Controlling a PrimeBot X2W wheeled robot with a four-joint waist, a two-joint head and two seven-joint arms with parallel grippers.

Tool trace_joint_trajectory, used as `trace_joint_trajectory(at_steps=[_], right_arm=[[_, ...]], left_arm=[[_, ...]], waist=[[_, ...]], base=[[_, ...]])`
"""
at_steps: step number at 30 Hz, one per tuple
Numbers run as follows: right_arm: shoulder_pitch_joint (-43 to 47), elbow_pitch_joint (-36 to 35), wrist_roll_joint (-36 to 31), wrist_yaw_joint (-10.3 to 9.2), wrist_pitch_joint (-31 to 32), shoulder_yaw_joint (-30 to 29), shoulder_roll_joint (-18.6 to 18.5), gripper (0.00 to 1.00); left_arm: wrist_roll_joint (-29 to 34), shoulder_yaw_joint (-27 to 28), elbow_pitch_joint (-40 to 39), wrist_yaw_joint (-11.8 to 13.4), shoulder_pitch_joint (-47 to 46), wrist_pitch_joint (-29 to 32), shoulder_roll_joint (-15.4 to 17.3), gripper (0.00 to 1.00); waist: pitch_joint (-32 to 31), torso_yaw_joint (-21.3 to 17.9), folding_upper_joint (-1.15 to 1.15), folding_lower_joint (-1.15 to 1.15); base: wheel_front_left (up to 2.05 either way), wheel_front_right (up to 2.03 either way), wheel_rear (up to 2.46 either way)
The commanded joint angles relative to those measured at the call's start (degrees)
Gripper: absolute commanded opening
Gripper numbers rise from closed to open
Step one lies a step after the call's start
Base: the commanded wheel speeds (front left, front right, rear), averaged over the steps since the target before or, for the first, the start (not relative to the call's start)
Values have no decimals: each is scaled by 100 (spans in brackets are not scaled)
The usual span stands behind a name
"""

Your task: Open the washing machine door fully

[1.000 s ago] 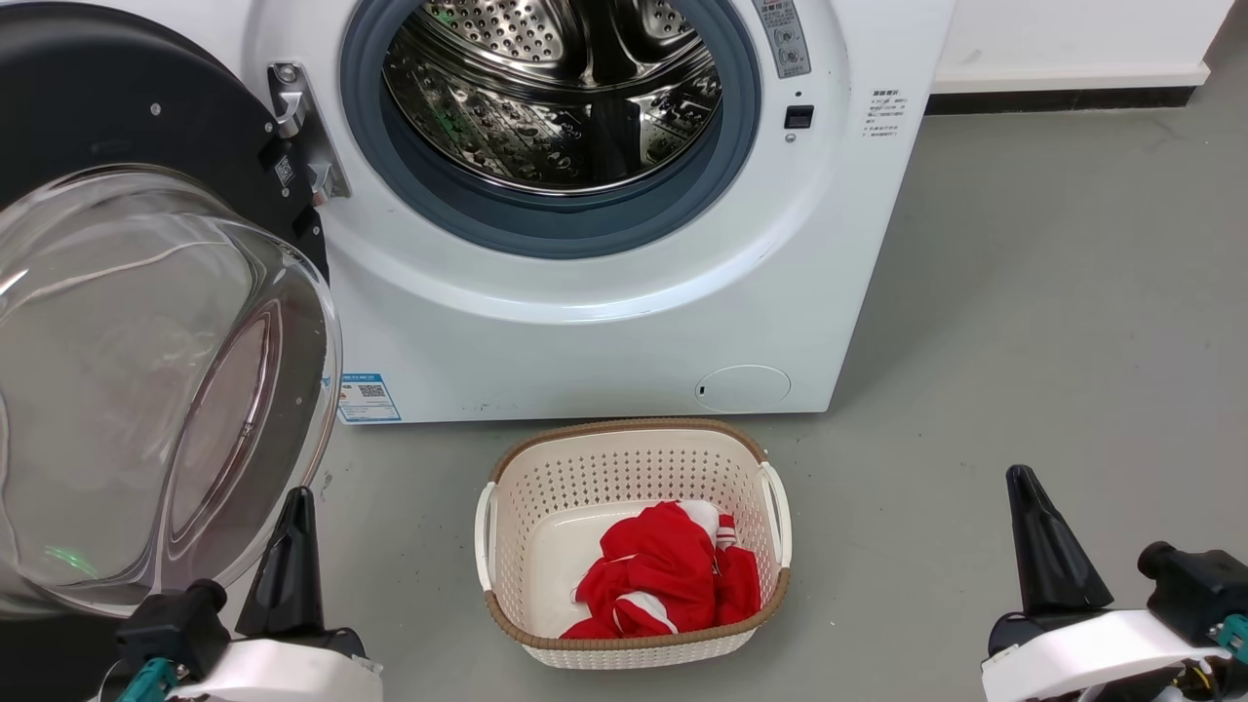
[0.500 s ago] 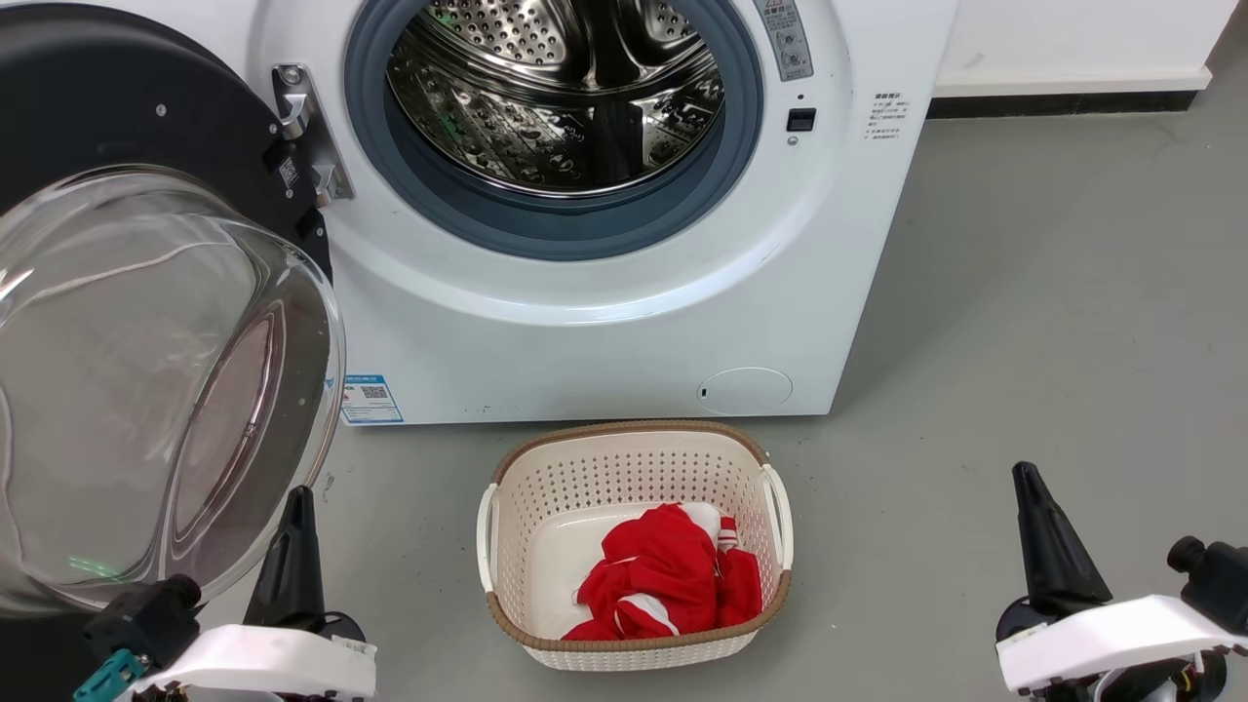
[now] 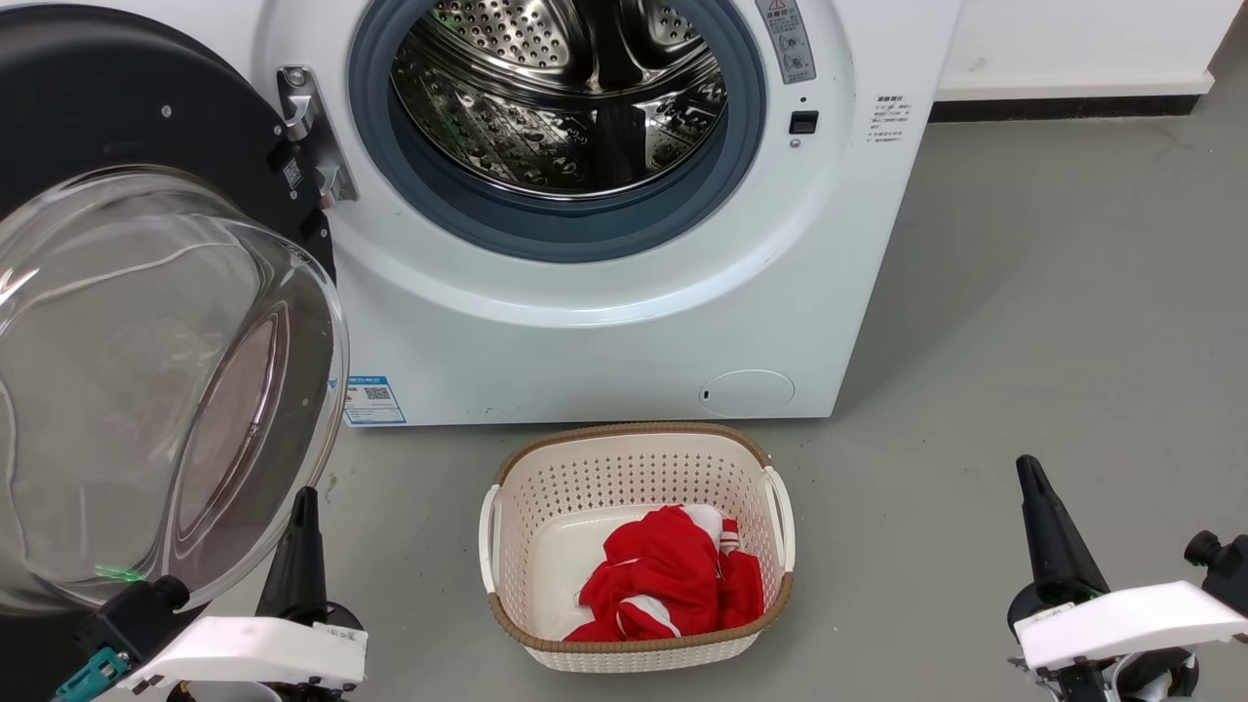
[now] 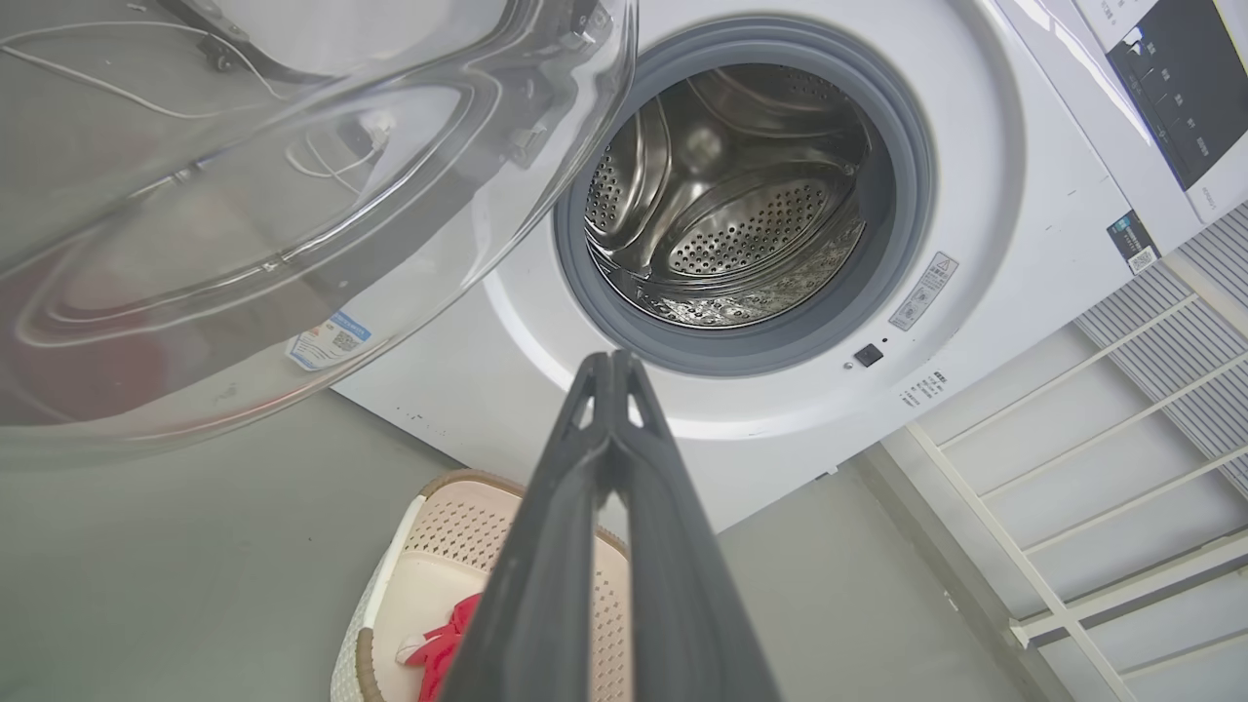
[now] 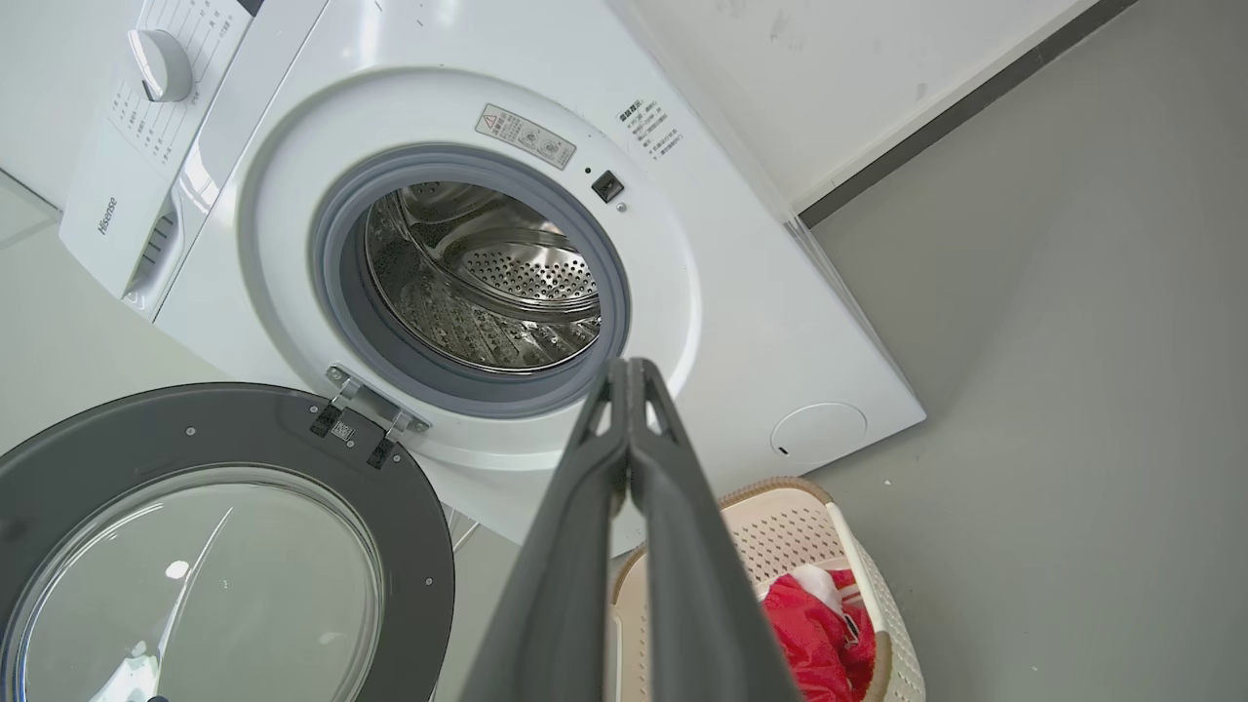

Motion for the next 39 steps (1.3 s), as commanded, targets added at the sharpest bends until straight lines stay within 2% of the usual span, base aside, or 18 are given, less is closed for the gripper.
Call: trace_joint_trajectory(at_steps=[1, 39], right_arm=[[-151, -28, 241, -1, 26, -10, -49, 0], [-420, 426, 2712, -2, 426, -143, -66, 0]], left_arm=[[-223, 19, -28, -9, -159, 47, 19, 0], [-2698, 43, 321, -18, -422, 668, -31, 0]], waist=[[-2, 2, 0, 0], [-60, 55, 0, 0]], base=[[0, 0, 0], [0, 0, 0]])
